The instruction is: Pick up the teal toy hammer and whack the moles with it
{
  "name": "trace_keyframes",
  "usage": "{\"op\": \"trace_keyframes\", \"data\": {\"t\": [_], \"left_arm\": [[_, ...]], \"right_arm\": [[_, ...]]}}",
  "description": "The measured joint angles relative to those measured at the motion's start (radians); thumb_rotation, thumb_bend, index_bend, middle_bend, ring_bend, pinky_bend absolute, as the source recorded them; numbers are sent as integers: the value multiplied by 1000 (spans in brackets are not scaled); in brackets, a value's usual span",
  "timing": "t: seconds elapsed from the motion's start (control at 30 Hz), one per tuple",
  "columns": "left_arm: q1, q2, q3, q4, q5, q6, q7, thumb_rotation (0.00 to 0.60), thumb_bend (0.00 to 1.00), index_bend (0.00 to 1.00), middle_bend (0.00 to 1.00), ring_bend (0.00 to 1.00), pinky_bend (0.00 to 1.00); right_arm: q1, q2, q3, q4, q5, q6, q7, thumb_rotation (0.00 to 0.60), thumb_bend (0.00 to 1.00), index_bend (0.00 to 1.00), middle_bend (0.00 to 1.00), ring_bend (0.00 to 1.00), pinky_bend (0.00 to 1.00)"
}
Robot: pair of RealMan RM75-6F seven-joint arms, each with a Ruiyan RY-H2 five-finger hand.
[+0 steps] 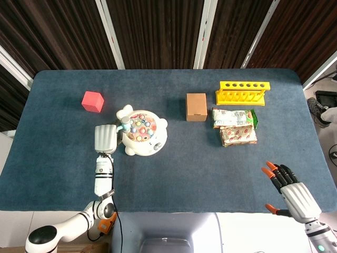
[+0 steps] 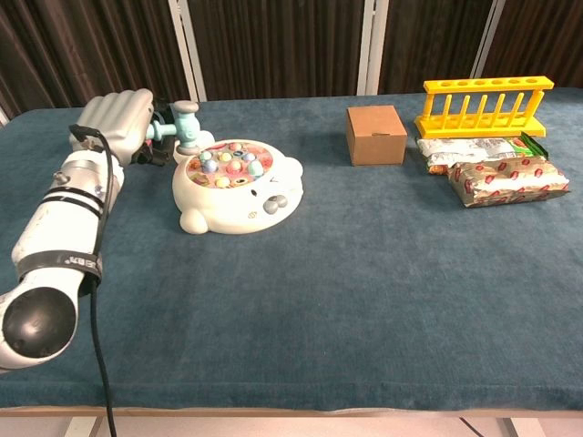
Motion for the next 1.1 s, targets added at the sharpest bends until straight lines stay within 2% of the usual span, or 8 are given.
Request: {"op": "trace_keyframes", "data": {"t": [0.27,0.67,0.9,1.1], "left_arm": [[-90,-59,-42,116,-41,-41,-40,600,867,824,1000,1000,1000],[-116,-101,-20,192,-57,-70,-49,600,866,824,1000,1000,1000],[-106,-113,8,211,-53,-93,-64,600,865,823,1000,1000,1000],[-112,-114,10,211,-48,-80,-81,600,866,823,1000,1000,1000]], "right_arm": [[2,7,3,4,12,-3,14,600,309,0,0,0,0],[-4,15,-1,7,3,13,32,600,309,0,0,0,0],[-7,19,-1,9,-1,23,40,600,309,0,0,0,0],[-8,21,-2,11,-4,26,45,600,309,0,0,0,0]]}}
